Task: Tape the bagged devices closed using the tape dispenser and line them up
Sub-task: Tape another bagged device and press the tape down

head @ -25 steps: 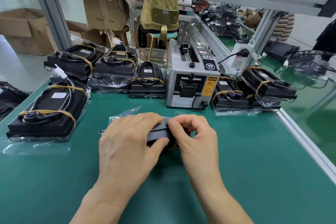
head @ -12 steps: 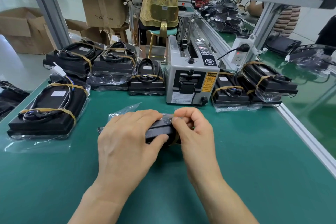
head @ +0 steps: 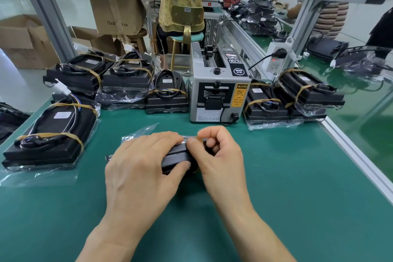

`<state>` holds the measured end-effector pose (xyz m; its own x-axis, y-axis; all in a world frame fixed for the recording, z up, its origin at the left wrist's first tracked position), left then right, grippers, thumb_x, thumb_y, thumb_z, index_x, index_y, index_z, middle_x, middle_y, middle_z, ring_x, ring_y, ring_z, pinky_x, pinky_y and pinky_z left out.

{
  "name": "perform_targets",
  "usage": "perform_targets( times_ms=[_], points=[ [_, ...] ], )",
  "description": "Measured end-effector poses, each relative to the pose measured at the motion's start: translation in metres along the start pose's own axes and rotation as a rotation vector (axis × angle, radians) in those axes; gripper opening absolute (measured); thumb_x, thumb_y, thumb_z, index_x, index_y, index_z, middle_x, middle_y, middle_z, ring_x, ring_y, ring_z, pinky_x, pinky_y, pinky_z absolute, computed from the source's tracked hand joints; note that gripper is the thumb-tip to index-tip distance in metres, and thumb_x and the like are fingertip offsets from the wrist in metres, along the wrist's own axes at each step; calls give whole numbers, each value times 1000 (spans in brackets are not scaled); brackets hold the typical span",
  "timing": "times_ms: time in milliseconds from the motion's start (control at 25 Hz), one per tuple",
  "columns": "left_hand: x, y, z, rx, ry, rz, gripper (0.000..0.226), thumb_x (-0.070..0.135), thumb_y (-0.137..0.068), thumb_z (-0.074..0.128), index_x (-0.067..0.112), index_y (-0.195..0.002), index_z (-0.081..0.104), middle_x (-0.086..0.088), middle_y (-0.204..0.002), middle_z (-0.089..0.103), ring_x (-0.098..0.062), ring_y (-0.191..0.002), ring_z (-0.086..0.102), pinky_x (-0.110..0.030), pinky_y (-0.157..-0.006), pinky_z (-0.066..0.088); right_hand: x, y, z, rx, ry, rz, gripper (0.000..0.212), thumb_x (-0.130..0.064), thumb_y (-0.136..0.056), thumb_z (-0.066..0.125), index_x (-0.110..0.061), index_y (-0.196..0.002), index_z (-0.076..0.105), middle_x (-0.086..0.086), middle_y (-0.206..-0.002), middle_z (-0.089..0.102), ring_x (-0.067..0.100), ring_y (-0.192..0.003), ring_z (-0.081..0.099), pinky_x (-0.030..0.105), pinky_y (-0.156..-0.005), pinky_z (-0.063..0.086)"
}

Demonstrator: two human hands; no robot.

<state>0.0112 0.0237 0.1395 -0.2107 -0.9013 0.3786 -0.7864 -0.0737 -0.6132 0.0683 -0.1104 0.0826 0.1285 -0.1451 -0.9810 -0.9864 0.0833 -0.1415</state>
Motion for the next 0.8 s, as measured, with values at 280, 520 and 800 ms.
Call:
perform_targets(
  times_ms=[280,520,800],
  points=[
    [6,0,2,-57,-20,134,35,39,-76,50,33,-104,70,14,-106,68,-7,-93,50,-24,-77,33,0,-6,1,-81,-55,-25,16,-11,-89,59,-25,-80,59,-14,-64,45,8,-69,43,26,-68,39],
    [6,0,10,-155,-56,182,35,39,-82,45,36,-107,69,14,-114,65,-10,-98,54,-29,-78,34,18,-7,-19,-110,-244,64,23,-6,-92,55,-25,-83,65,-14,-73,62,0,-68,55,9,-64,44],
    [7,-1,1,-85,-71,138,47,41,-62,65,23,-106,66,14,-93,68,-8,-86,44,-19,-68,26,33,-1,-34,-60,-92,78,25,-5,-88,60,-28,-97,64,-15,-98,65,1,-93,58,18,-86,44]
  ],
)
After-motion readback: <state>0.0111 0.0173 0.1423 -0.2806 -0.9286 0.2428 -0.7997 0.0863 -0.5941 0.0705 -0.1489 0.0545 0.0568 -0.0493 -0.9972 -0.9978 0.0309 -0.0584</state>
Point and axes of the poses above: each hand's wrist, its own y-axis away from the middle knuckle, its own z-axis out of the palm, x = y × z, the point moved 9 cm from there along -y, towards the middle knuckle
